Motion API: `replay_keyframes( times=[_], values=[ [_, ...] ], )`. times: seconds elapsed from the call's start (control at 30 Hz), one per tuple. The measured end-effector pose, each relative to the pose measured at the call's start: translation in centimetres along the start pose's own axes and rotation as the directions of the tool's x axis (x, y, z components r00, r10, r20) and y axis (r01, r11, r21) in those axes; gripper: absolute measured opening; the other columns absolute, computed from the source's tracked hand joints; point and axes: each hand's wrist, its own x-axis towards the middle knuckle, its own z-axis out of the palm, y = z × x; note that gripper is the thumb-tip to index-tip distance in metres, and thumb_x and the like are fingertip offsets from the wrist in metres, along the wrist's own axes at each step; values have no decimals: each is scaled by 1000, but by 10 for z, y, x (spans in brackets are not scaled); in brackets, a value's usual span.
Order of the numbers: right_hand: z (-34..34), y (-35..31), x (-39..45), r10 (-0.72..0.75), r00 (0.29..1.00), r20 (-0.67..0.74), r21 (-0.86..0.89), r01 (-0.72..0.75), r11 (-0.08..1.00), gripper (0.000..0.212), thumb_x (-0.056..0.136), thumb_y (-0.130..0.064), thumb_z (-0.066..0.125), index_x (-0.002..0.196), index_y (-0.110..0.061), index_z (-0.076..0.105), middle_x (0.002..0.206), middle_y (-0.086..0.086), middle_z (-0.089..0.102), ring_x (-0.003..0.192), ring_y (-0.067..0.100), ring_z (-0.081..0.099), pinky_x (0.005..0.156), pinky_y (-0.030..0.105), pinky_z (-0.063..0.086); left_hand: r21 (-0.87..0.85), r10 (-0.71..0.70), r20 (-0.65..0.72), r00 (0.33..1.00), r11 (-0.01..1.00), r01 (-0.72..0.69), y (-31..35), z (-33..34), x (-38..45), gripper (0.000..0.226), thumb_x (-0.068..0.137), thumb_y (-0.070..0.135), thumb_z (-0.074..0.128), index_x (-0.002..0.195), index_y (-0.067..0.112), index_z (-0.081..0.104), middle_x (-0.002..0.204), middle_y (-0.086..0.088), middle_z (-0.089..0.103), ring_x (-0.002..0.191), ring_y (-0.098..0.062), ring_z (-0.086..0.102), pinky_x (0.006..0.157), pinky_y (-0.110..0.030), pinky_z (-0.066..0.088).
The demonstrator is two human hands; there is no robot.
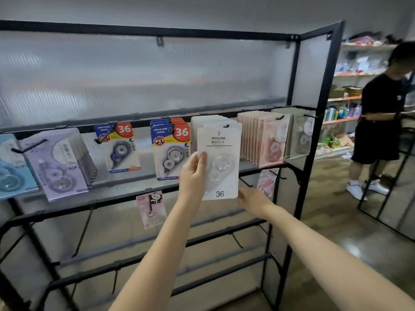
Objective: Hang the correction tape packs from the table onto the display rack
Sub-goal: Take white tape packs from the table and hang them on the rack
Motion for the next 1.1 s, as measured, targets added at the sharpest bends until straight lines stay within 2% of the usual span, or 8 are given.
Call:
replay_keyframes(
  times=[0.07,0.2,0.57,0.7,0.83,0.93,1.03,1.1],
  values=[
    [-6,8,-2,-9,1000,-19,-64,8,998,34,98,-17,41,131,-11,49,125,9,60,113,25,57,80,22,36,32,36,-18,999,999,-35,1,14,17,29,102,19,43,75,15,49,66,7,48,56,2,42,56,-18,34],
    [-2,21,-6,-29,999,-16,-85,28,996,31,98,-13,41,128,-8,50,122,11,62,112,23,58,91,25,42,112,45,-58,997,993,-38,-13,29,31,37,102,21,44,66,19,39,56,11,35,46,3,32,48,-15,24],
    [4,30,-10,-27,997,70,-51,30,998,32,99,-12,39,129,-10,49,125,9,60,115,24,56,97,27,43,150,4,-132,991,989,16,-32,42,35,33,102,30,43,73,14,45,63,4,41,58,-11,33,58,-31,27],
    [1,34,-12,-18,997,73,-19,19,1000,32,99,-14,40,130,-11,49,127,8,57,116,23,54,97,28,43,154,-39,-159,987,986,64,-36,44,40,27,103,31,42,78,24,51,73,5,53,67,-11,46,64,-28,37],
    [3,37,-11,-25,998,64,21,24,999,31,99,-13,39,129,-11,49,126,8,57,113,22,54,91,25,42,206,-8,-189,982,977,48,-38,47,45,20,103,28,39,94,16,53,78,9,55,69,-4,49,64,-22,39],
    [9,36,-10,-47,997,69,16,46,999,30,100,-14,40,127,-10,51,123,10,59,112,23,56,90,25,42,287,45,-216,975,958,20,-43,49,41,19,103,26,40,93,15,51,75,9,53,65,-3,46,57,-17,36],
    [20,33,-14,-72,992,102,-27,75,997,28,100,-15,39,123,-6,53,118,11,61,108,25,58,84,25,42,354,42,-212,976,935,36,-50,46,32,17,102,25,44,88,14,46,72,6,51,62,-9,46,58,-26,37],
    [29,28,-19,-75,988,138,-59,84,995,28,99,-15,39,122,-6,53,117,11,61,107,26,58,89,30,45,382,11,-210,978,921,72,-58,38,23,15,100,27,47,93,14,50,76,4,56,69,-17,53,64,-31,43]
  ],
)
